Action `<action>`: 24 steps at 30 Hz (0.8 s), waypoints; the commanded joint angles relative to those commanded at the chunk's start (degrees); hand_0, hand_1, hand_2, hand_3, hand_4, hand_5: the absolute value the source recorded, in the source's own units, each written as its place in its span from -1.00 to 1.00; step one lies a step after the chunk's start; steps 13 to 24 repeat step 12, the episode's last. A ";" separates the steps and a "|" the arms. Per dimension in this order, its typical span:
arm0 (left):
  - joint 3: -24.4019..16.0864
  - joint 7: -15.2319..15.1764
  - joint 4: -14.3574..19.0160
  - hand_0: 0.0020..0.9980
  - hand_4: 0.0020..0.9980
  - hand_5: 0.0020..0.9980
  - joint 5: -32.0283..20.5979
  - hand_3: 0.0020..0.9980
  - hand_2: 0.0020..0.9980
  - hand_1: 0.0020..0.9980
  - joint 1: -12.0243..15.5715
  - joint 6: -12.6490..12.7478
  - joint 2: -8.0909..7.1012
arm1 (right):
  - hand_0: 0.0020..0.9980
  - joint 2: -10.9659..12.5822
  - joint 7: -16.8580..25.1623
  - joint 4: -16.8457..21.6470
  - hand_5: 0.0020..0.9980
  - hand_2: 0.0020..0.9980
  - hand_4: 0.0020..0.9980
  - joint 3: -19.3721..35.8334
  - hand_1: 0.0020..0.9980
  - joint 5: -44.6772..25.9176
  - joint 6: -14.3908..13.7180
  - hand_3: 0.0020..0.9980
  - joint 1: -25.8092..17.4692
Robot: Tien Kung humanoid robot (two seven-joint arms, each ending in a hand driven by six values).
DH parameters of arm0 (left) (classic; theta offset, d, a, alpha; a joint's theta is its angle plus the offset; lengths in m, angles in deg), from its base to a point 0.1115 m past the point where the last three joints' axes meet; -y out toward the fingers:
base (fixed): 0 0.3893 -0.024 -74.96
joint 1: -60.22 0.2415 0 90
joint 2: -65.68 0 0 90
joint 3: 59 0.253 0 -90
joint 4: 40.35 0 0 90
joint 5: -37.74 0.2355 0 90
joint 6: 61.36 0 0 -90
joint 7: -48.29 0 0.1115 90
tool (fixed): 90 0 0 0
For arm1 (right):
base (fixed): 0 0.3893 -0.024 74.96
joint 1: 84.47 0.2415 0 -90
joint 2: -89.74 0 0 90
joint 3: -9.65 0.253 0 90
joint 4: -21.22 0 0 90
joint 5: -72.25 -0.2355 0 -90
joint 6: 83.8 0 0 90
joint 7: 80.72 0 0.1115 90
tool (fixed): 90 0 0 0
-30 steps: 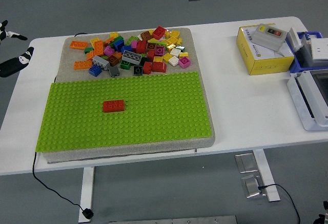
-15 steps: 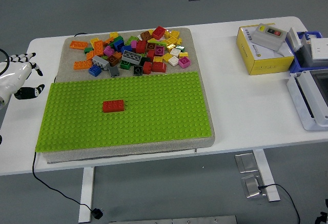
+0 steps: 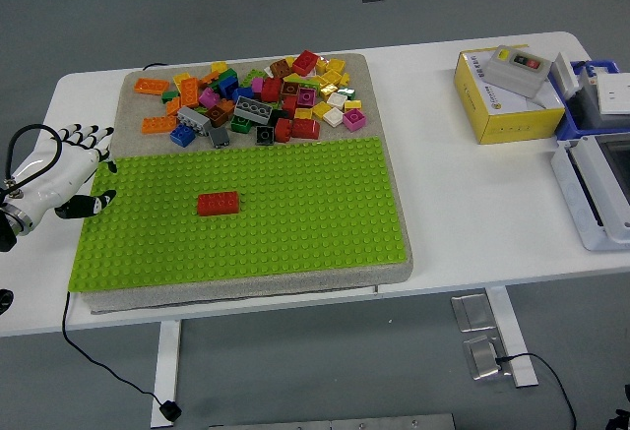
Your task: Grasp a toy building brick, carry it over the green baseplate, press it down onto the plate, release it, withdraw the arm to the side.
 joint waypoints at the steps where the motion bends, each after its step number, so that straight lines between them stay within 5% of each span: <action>1: -0.71 -0.32 -0.03 1.00 0.36 -0.48 -0.33 0.22 1.00 1.00 0.21 0.20 0.20 | 0.26 -0.01 -0.02 -0.01 0.75 0.26 -0.13 0.01 0.17 0.03 0.03 0.35 -0.01; 12: -1.97 -1.15 -2.17 1.00 0.35 -0.50 -2.80 0.22 1.00 1.00 1.34 -0.19 2.54 | 0.26 -0.14 0.10 -0.04 0.74 0.26 -0.13 -0.24 0.17 -0.41 0.02 0.35 -0.08; 24: -1.97 -1.15 -2.17 1.00 0.35 -0.50 -2.80 0.22 1.00 1.00 1.34 -0.19 2.54 | 0.26 -0.14 0.10 -0.04 0.74 0.26 -0.13 -0.24 0.17 -0.41 0.02 0.35 -0.08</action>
